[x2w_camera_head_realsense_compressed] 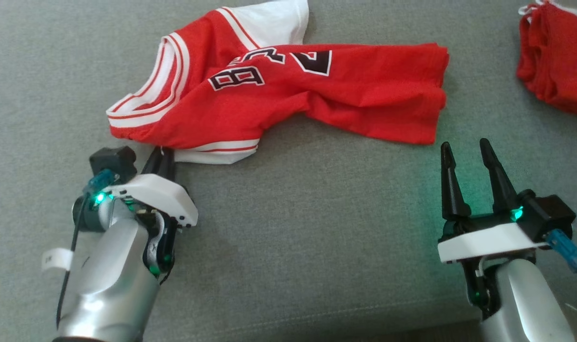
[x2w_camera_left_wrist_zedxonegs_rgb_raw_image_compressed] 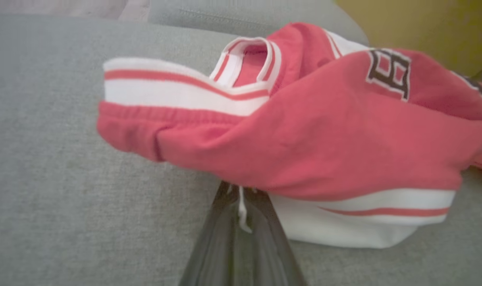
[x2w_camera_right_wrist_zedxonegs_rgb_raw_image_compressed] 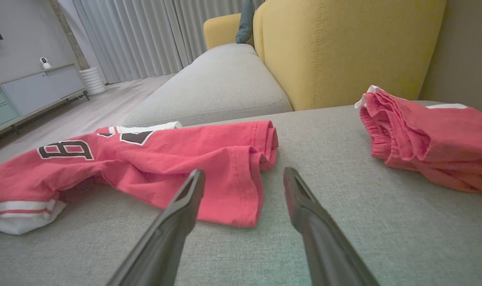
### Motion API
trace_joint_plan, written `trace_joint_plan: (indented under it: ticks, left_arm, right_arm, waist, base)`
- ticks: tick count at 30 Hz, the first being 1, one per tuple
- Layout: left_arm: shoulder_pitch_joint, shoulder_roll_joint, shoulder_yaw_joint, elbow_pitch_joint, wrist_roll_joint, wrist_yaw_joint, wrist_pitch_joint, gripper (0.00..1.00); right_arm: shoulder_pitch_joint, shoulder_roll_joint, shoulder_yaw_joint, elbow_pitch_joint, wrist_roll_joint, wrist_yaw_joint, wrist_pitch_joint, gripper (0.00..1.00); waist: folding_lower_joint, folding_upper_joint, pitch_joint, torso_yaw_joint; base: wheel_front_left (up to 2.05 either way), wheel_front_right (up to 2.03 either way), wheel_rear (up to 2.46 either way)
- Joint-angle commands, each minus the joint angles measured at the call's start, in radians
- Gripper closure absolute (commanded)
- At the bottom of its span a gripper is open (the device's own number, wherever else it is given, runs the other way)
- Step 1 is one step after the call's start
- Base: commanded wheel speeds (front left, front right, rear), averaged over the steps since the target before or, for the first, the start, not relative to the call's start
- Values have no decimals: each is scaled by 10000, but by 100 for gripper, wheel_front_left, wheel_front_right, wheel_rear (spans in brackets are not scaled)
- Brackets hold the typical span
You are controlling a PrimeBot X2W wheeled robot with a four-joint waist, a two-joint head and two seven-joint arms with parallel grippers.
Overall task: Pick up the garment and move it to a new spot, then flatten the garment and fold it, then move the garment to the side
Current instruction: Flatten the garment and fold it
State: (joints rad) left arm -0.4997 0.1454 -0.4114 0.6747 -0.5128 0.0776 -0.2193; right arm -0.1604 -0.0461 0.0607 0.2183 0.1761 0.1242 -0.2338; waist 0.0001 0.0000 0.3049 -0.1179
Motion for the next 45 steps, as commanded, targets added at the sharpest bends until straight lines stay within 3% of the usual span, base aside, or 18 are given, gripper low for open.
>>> trace_joint_plan:
  ticks: [1, 9, 21, 25, 29, 30, 31, 32, 33, 40, 45]
  left_arm:
    - [-146, 268, 238, -480, 115, -32, -177, 100]
    - [1135, 571, 278, -2954, 342, 156, -365, 100]
    - [4092, 1456, 242, -8064, 231, 1351, 1173, 100]
    - [4538, 1441, 260, -8379, -29, 1576, 1573, 100]
    - [4520, 1376, 271, -7652, -298, 1533, 1776, 100]
    - [4474, 1367, 281, -7434, -323, 1507, 1755, 90]
    - [4425, 1356, 316, -7218, -358, 1483, 1707, 60]
    - [4376, 1372, 341, -7011, -348, 1476, 1664, 7]
    - [4323, 1390, 364, -6854, -327, 1472, 1610, 0]
    - [3653, 1637, 524, -6460, -254, 1296, 1514, 0]
    - [2911, 2132, 234, -5825, -82, 1110, 2673, 0]
  right_arm:
    - [-270, -41, 188, -240, 33, 65, -152, 0]
    - [-109, -41, -80, -247, -96, 65, -143, 0]
    - [146, -41, -307, -505, -219, 65, 261, 0]
    - [156, -41, -317, -486, -271, 65, 328, 0]
    - [138, -41, -199, -397, -263, 65, 363, 0]
    - [140, -41, -184, -366, -264, 65, 374, 0]
    - [146, -41, -172, -350, -263, 65, 384, 0]
    - [156, -41, -169, -340, -264, 65, 390, 0]
    - [166, -41, -180, -330, -268, 65, 394, 0]
    - [241, -41, -254, -304, -281, 65, 369, 0]
    - [190, -41, -66, -347, -220, 65, 370, 0]
  waist:
    - [-1, 0, -129, 116]
    - [-1, 0, -550, 720]
    - [-1, 0, -629, 1375]
    - [-1, 0, -587, 1345]
    - [-1, 0, -586, 1185]
    - [-1, 0, -595, 1139]
    - [-1, 0, -603, 1086]
    - [-1, 0, -617, 1035]
    - [-1, 0, -626, 988]
    - [-1, 0, -746, 812]
    - [-1, 0, -663, 660]
  base:
    - [0, 0, 0]
    - [0, 0, 0]
    - [0, 0, 0]
    - [0, 0, 0]
    - [0, 0, 0]
    - [0, 0, 0]
    - [0, 0, 0]
    - [0, 0, 0]
    - [0, 0, 0]
    - [0, 0, 0]
    - [0, 0, 0]
